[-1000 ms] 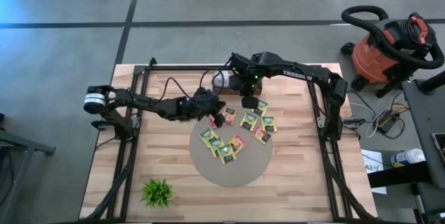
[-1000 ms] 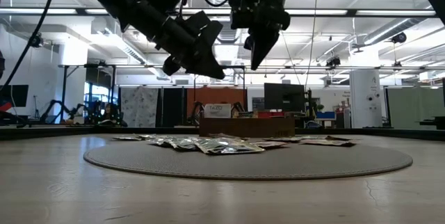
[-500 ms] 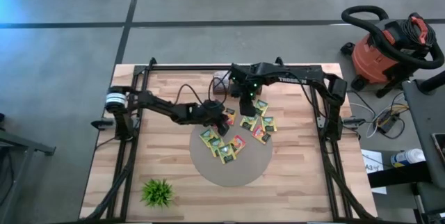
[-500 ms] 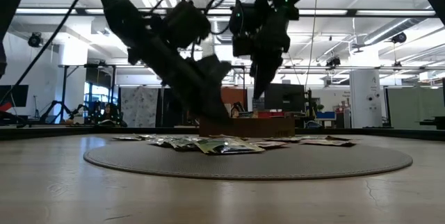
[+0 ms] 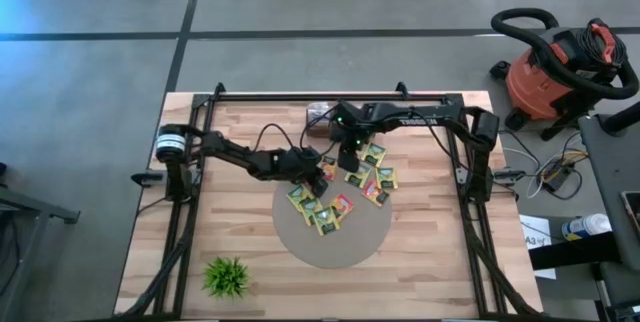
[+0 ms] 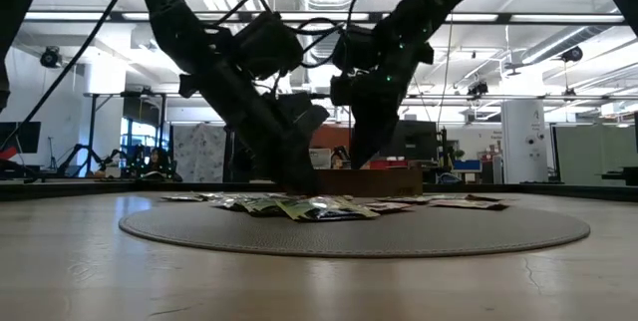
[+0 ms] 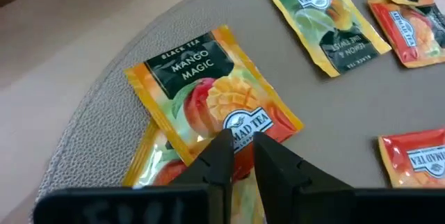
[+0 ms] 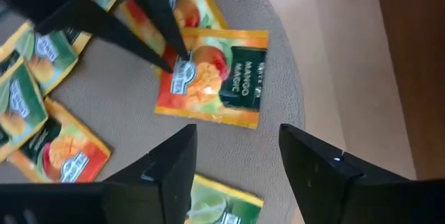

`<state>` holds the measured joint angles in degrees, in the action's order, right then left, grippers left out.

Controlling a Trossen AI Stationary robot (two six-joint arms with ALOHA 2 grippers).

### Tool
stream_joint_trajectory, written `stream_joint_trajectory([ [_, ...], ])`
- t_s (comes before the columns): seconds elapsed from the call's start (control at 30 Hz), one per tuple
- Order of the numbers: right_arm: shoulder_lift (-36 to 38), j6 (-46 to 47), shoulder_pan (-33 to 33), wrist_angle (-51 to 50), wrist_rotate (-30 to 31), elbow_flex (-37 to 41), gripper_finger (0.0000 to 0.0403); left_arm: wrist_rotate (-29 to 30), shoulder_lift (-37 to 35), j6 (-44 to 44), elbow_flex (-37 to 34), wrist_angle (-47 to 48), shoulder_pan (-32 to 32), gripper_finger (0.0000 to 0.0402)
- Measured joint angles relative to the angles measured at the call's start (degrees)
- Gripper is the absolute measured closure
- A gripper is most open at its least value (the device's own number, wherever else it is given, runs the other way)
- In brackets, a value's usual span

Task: Pick & Place Tea
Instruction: Put the orange tea bag into the middle section of the wooden organizer

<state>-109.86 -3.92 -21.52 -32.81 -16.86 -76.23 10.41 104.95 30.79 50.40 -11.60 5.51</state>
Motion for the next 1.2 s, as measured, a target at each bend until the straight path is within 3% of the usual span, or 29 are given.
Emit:
stream_joint_trajectory([
  [0.37,-2.77,7.51,-1.83,4.64,-3.33,2.47,0.0202,2.02,-4.89,-0.49,0.87,5.66,-0.82,0.0346],
  [0.8,-5.40,10.82,-2.51,6.63,-2.85,1.75,0.0202,0.67,1.72,0.02,1.07,1.89,-0.42,0.0346],
  [1.2,-5.40,14.94,-2.49,5.94,-5.51,1.75,0.0207,1.00,2.22,1.02,1.11,1.46,0.39,0.0346],
])
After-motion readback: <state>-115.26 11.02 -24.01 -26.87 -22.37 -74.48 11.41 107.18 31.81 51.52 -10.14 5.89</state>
